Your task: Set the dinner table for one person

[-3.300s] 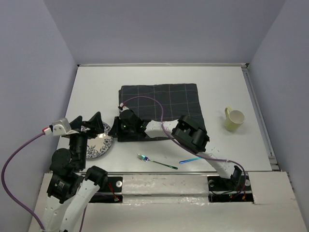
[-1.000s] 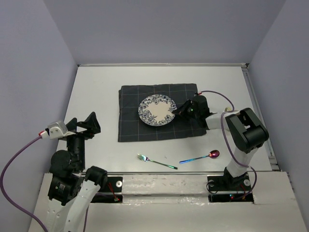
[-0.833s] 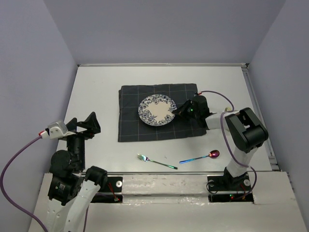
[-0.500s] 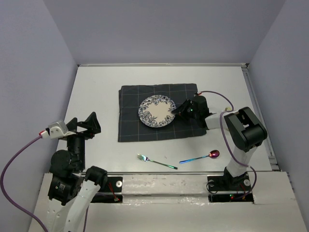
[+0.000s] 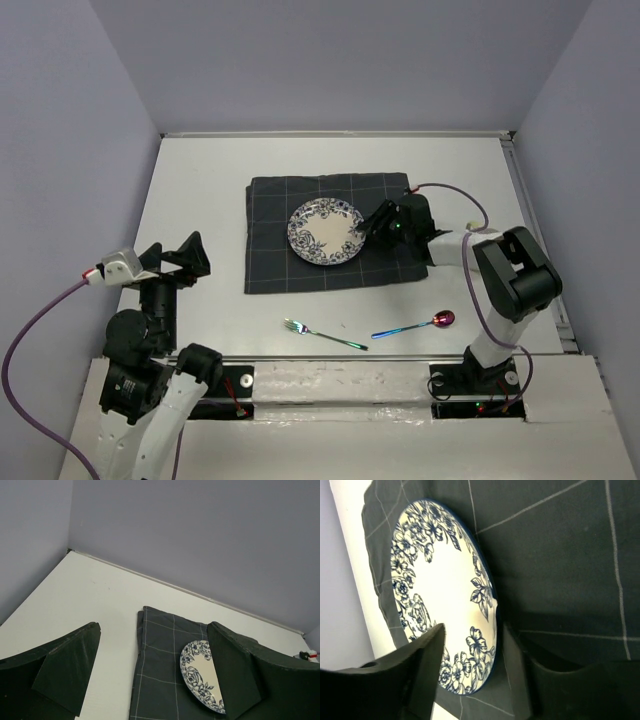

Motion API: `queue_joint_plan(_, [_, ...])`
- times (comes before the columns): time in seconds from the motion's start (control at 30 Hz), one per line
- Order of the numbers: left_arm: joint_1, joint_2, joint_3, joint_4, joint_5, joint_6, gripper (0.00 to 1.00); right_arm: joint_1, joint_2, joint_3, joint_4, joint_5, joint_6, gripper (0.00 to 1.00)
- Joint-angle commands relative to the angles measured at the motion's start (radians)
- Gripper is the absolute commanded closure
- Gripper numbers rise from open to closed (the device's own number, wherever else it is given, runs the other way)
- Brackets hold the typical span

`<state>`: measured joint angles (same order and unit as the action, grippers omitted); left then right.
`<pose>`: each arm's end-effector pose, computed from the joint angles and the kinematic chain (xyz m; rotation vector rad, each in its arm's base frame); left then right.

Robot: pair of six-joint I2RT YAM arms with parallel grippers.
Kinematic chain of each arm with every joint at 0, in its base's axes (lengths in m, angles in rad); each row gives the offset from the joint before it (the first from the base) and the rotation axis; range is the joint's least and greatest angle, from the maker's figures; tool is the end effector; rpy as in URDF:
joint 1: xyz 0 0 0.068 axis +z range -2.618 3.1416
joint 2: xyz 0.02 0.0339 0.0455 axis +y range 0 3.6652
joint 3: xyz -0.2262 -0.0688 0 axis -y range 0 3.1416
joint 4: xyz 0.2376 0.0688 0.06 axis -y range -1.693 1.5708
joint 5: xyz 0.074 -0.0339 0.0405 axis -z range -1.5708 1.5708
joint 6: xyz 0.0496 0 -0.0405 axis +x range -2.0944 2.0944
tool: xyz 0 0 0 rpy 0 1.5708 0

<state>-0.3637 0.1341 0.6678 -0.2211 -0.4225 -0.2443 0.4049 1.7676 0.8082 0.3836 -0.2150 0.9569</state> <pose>0.0851 -0.0106 0.3529 -0.2903 1.2576 -0.2559 0.3198 0.1486 0.1085 0.4989 2.2580 0.9827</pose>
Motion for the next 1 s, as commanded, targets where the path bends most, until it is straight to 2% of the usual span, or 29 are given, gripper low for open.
queue_joint_plan(0.0, [0.006, -0.002, 0.009, 0.048, 0.013, 0.019, 0.01, -0.003, -0.100, 0.009, -0.078, 0.094, -0.078, 0.41])
queue_joint_plan(0.23, [0.006, -0.019, 0.007, 0.051, 0.024, 0.025, 0.01, -0.003, -0.298, -0.007, -0.296, 0.206, -0.197, 0.41])
queue_joint_plan(0.37, [0.006, -0.048, 0.009, 0.046, 0.022, 0.027, 0.01, -0.003, -0.469, 0.038, -0.536, 0.403, -0.329, 0.44])
queue_joint_plan(0.43, [0.006, -0.066, 0.007, 0.048, 0.024, 0.023, 0.01, -0.015, -0.525, 0.091, -0.686, 0.561, -0.390, 0.46])
queue_joint_plan(0.57, [-0.006, -0.059, 0.003, 0.069, 0.033, 0.030, 0.01, -0.070, -0.660, 0.134, -0.828, 0.779, -0.460, 0.50])
queue_joint_plan(0.67, [-0.024, -0.053, 0.003, 0.069, 0.031, 0.031, 0.01, -0.142, -0.685, 0.148, -0.897, 0.859, -0.492, 0.52])
queue_joint_plan(0.83, [-0.063, -0.050, 0.000, 0.074, 0.008, 0.034, 0.01, -0.265, -0.649, 0.158, -0.980, 0.875, -0.532, 0.53])
queue_joint_plan(0.97, [-0.087, -0.050, -0.002, 0.077, -0.002, 0.037, 0.01, -0.324, -0.616, 0.180, -0.977, 0.791, -0.543, 0.54])
